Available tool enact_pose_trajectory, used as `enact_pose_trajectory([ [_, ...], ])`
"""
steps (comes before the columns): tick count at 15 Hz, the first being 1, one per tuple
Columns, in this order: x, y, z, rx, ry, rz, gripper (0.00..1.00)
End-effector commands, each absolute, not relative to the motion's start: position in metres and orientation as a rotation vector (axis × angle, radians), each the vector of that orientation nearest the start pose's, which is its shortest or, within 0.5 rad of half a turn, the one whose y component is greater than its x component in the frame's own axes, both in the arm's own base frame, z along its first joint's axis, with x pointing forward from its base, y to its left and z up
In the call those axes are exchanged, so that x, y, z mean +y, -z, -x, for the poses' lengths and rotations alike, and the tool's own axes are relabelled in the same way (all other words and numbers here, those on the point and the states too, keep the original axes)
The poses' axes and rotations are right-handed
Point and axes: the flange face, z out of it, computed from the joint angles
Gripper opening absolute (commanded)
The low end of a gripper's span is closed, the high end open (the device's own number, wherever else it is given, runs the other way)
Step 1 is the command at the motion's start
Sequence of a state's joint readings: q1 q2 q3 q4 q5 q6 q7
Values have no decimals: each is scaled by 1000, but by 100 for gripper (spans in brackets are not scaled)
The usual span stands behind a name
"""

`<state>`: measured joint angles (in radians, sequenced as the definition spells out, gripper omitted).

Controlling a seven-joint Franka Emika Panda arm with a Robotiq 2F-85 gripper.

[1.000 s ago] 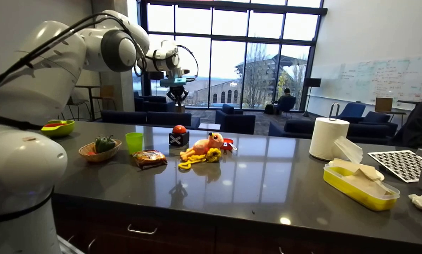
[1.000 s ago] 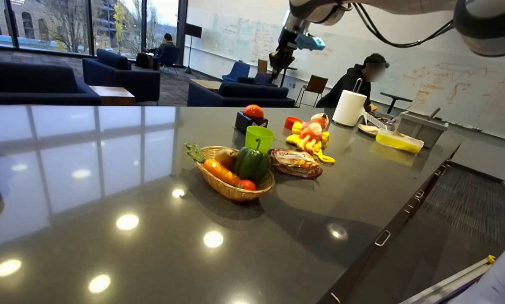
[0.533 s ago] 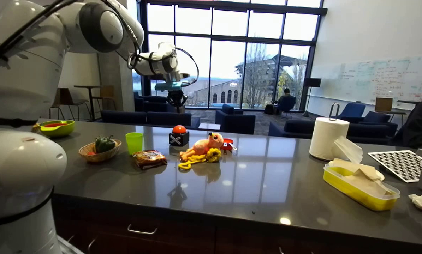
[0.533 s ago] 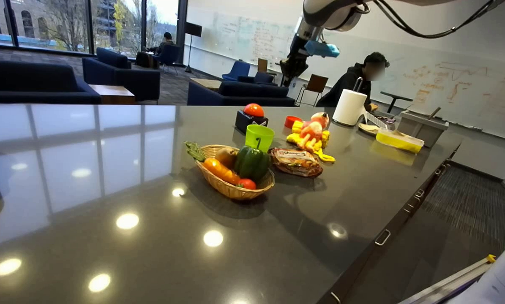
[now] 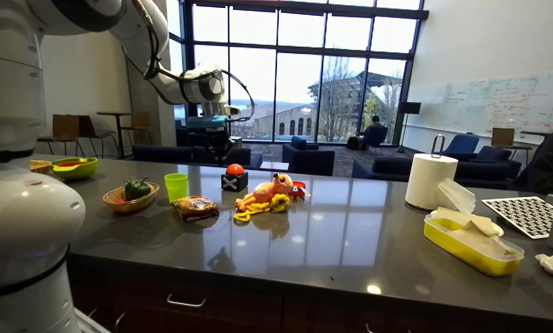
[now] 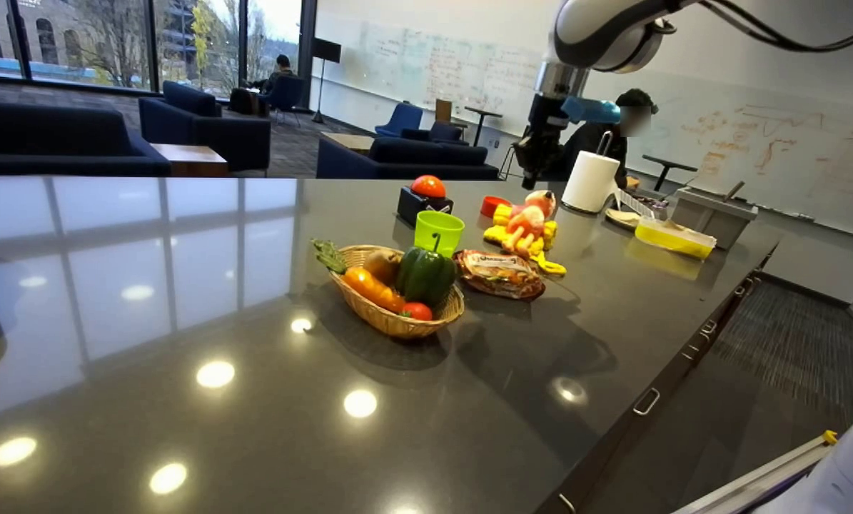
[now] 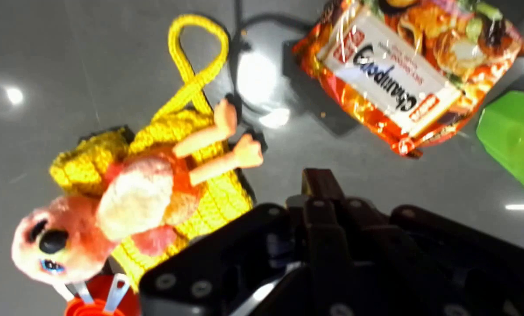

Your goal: Press the big orange button

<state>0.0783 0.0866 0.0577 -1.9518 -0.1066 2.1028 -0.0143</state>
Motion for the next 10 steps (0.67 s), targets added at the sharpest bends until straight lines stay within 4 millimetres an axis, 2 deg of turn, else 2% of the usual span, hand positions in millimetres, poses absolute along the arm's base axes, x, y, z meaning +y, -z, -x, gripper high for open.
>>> enact_pose_trajectory([
  [1,49,-436,-504,-300,10,3211,0],
  [3,36,-432,-469,-275,-36,3212,0],
  [5,21,-432,-435,-259,-53,3214,27],
  [6,35,-425,-476,-261,-72,3227,5],
  [7,28,-426,-461,-252,-77,3227,12],
  [9,23,-430,-444,-247,-63,3227,26],
  [10,22,-431,-440,-249,-57,3226,27],
])
